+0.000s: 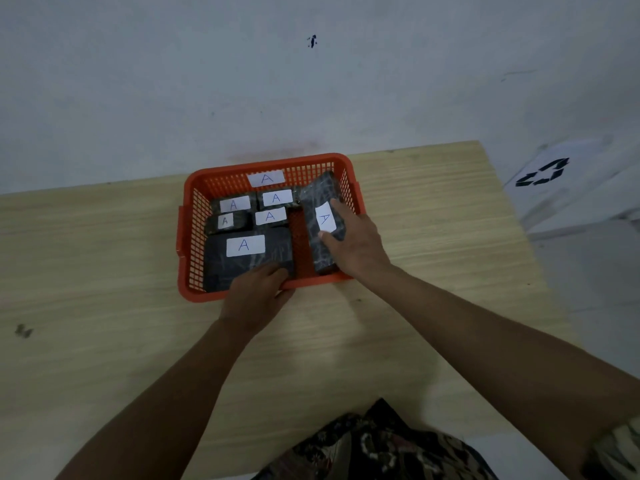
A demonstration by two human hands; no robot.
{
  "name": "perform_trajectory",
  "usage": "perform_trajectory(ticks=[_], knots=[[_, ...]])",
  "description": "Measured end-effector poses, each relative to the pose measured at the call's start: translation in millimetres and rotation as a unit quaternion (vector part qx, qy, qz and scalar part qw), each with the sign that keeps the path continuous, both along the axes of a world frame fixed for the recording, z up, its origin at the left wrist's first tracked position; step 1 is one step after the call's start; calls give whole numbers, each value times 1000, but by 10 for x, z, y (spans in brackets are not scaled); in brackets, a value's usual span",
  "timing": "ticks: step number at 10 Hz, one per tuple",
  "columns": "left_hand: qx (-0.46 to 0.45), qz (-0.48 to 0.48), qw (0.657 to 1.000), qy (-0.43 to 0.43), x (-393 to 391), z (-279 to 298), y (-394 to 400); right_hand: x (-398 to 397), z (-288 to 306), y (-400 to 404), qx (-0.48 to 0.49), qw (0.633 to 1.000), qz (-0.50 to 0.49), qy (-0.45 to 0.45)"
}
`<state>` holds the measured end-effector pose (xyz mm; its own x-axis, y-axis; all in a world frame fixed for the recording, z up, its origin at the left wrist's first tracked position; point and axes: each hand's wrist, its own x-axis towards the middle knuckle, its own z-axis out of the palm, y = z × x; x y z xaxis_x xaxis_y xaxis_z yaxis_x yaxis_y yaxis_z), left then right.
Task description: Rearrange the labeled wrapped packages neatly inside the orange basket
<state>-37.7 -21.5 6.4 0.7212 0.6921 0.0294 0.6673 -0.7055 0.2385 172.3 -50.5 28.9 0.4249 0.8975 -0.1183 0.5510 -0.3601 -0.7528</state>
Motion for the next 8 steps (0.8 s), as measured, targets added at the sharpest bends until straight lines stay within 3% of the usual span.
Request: perform_trajectory(ticks=[3,5,6,8], knots=[[7,6,1000,-12,-31,-47,10,-158,-184,144,-127,989,10,-73],[11,-6,1000,-18,-56,-105,20,-187,-266,178,-175,982,28,-67],[4,-14,1000,-21,-55,-94,26,-188,-231,155,-166,983,37,-63],[-94,-38,994,-46,-52,125,58,-200,25,-7,13,983,54,-173]])
